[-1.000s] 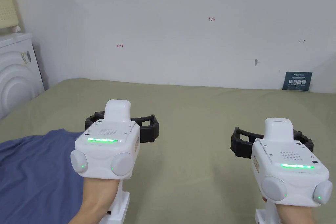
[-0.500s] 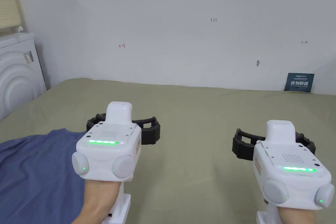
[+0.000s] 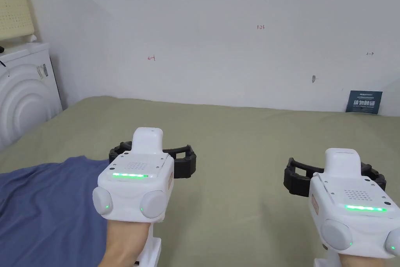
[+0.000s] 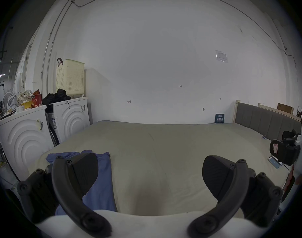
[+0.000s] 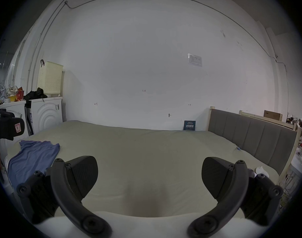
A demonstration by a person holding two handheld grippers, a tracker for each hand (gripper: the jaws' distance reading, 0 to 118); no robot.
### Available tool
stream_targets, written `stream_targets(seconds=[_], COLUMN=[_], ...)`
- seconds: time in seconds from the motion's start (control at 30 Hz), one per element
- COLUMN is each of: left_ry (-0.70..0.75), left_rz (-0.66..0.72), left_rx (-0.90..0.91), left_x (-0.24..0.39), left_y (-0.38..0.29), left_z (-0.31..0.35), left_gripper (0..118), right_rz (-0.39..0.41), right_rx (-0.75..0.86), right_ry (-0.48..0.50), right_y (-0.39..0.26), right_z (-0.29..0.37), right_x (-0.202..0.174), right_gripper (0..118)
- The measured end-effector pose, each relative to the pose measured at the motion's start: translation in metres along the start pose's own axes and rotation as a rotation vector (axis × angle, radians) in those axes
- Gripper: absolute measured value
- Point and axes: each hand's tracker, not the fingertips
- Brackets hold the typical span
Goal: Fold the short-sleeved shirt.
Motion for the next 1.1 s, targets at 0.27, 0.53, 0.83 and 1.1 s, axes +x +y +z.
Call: stream_targets(seconds=[0.27, 0.53, 0.83, 1.1], left_ry=[-0.003, -0.01, -0.007, 0.002], left_rz=[-0.006, -0.03, -0.039, -0.031], left_rx=[-0.001, 0.014, 0.031, 0.028], left_x=[0.0014, 0.0044, 0.0065, 0.0057], left_y=[-0.0005, 0.0021, 0.0028, 0.004], left_z=[0.0001, 0.0032, 0.0042, 0.0052], left_gripper=[118, 118, 118, 118], right_rz=[0.014, -0.009, 0.0, 0.015], right_rx=[0.007, 0.015, 0.038, 0.039], right_ry=[0.005, 0.01, 0.022, 0.01], right_y=[-0.0004, -0.003, -0.0004, -0.0009], right_z=[0.0001, 0.0003, 0.0022, 0.0029], right_x=[-0.002, -0.0026, -0.0042, -0.0023], right_gripper=[118, 118, 118, 118])
